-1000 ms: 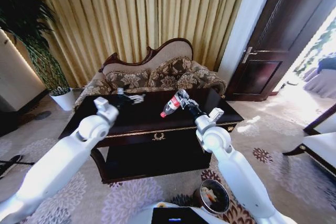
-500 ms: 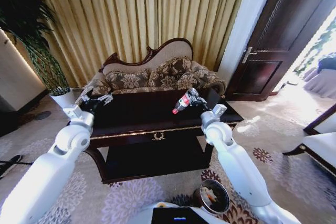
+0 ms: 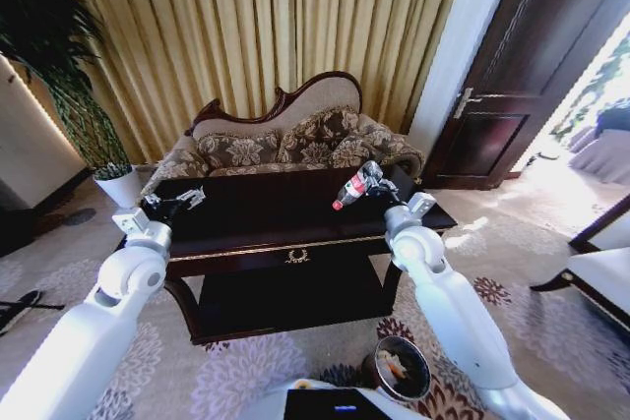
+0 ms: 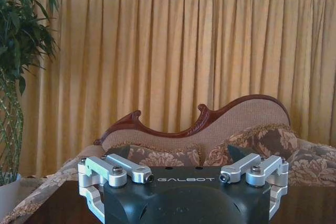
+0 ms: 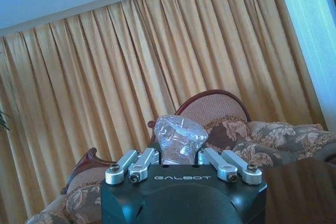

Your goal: Move to the front of the table and place the trash on the table into the trash bin.

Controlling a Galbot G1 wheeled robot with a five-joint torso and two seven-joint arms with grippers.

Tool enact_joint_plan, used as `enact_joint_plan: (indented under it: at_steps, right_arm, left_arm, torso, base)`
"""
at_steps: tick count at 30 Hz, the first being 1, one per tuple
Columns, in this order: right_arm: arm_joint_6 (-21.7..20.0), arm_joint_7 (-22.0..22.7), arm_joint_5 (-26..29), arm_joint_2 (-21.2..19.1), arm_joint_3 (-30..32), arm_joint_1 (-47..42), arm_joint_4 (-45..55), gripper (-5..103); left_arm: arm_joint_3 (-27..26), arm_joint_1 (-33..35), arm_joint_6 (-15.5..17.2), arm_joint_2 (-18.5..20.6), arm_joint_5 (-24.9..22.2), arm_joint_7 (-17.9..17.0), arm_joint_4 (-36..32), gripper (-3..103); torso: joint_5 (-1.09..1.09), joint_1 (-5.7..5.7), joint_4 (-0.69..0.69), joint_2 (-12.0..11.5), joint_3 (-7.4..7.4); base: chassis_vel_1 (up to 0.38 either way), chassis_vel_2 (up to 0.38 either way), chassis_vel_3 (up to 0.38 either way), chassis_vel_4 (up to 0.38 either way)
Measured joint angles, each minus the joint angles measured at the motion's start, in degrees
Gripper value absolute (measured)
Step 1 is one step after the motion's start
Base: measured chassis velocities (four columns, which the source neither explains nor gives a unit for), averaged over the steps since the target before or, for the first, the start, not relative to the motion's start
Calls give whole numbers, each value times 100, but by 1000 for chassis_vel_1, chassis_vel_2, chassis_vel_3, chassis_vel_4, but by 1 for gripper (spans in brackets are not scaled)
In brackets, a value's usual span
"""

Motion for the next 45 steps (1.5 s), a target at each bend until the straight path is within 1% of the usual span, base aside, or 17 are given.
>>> enact_joint_plan:
  at_steps: [8,13,20,25,28,33,34,39,41,42,43,45]
  right_arm:
    - [-3,-42,9,-118,214,-205,135,28]
    - [-5,-81,12,-137,271,-297,189,28]
    - [-5,-131,-3,-109,304,-388,212,28]
    - [-5,-141,-45,-81,278,-424,212,28]
    - [10,-171,-164,-24,216,-494,195,28]
    - [52,-211,-289,54,151,-584,145,28]
    - [88,-244,-377,110,111,-635,85,28]
    - [137,-343,-596,278,53,-743,-219,28]
    - [234,-524,-1002,396,50,-836,-604,28]
    - [317,-682,-1325,473,58,-891,-925,28]
    - [317,-682,-1325,473,58,-891,-925,28]
    - [466,-947,-1867,640,123,-945,-1646,28]
  left_arm:
    - [-1,60,-1,-9,26,53,19,100]
    - [5,28,-6,34,33,65,58,100]
    - [35,-9,-13,74,33,88,107,100]
    - [57,-9,-21,55,41,115,126,100]
    - [69,-11,-25,49,57,127,153,100]
    - [67,-9,-30,44,61,140,173,100]
    - [63,-5,-32,36,65,147,184,100]
    - [43,13,-37,4,72,156,189,100]
    - [26,20,-39,-4,73,159,194,100]
    - [17,21,-40,-11,73,162,200,100]
    - [17,21,-40,-11,73,162,200,100]
    - [-2,21,-48,-34,81,194,231,100]
  torso:
    - [0,1,-2,0,1]
    - [0,2,1,-1,1]
    - [0,-2,-1,0,-1]
    - [0,-3,1,1,-1]
    - [-1,-3,-1,2,-1]
    - [-1,-2,-1,1,0]
    - [-1,-2,1,1,0]
    - [-1,0,1,1,0]
    - [-1,2,-1,-1,1]
    - [-1,3,-1,-2,1]
    - [-1,3,-1,-2,1]
    - [0,3,-1,-1,1]
  base:
    - [42,-41,-43,44]
    - [136,-140,-166,148]
    - [200,-201,-237,230]
    - [221,-232,-220,227]
    - [141,-172,-158,167]
    - [106,-119,-118,115]
    - [36,-31,-26,70]
    - [0,0,0,0]
    - [0,0,0,0]
    - [0,0,0,0]
    - [0,0,0,0]
    - [0,0,0,0]
